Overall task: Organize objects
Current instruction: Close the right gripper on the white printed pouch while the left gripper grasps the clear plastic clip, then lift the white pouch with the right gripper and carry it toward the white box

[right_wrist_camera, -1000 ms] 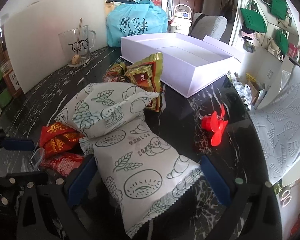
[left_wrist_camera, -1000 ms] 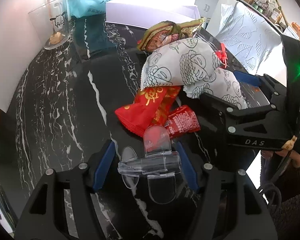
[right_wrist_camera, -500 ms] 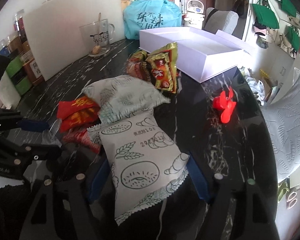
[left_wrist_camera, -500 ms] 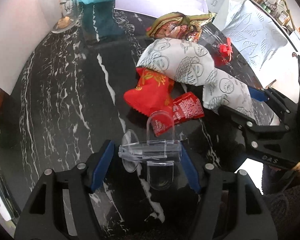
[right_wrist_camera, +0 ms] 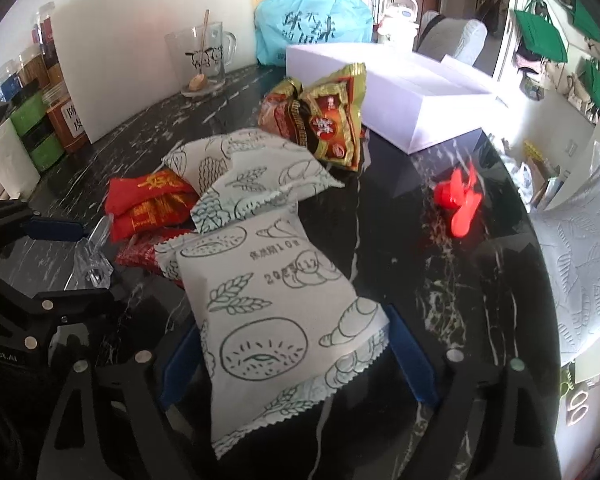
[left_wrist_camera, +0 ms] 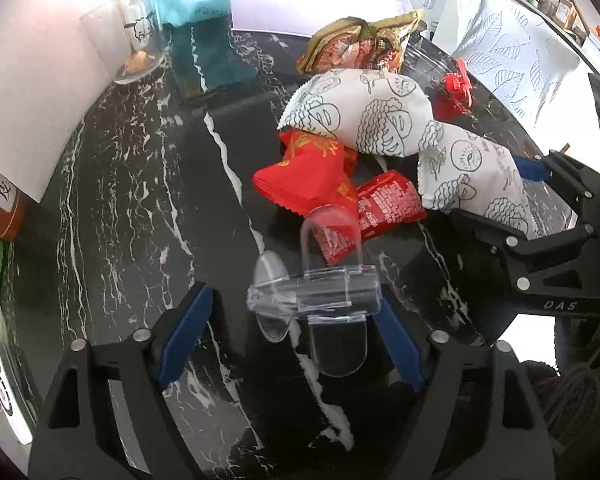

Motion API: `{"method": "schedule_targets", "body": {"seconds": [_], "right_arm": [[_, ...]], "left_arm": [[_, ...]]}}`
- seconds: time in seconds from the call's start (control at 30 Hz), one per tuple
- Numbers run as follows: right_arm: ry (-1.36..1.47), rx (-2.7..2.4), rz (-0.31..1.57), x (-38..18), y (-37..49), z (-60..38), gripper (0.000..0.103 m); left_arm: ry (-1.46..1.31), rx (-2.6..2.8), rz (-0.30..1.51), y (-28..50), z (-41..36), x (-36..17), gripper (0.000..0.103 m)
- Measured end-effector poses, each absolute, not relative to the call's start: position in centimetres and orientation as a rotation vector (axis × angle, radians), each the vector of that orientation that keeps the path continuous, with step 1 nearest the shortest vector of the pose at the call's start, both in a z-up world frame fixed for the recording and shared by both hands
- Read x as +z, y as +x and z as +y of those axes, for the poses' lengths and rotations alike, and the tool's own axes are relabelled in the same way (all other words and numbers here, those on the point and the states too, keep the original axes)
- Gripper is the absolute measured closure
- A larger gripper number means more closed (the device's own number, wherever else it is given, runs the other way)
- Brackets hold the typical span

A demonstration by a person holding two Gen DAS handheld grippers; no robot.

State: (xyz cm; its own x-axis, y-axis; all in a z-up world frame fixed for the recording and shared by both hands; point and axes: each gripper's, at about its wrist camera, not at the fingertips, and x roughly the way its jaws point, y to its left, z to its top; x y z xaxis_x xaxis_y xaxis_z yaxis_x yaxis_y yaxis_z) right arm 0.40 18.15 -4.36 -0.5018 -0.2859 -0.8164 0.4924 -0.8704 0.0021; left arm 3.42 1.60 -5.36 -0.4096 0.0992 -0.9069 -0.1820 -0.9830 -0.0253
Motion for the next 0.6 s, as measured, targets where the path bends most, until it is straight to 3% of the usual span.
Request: {"method": "schedule_targets", "body": {"seconds": [0.03, 0.13, 0.6], "right_arm": [[1.225, -2.367, 0.315, -4.3, 0.4, 18.2, 0.018], [1.21, -2.334, 0.31, -3.9, 0.7, 17.9, 0.034], [1.231, -2.287, 0.207, -1.8, 1.6, 18.6, 0.043]], "left_arm": [[-1.59, 2.515, 0.11, 3.5, 1.4, -5.2, 0.043], [-1.579, 2.506, 0.097, 3.4, 1.2, -5.0, 0.044], [-1.507, 2.472, 0.063, 2.7, 0.9, -3.7, 0.044]]}}
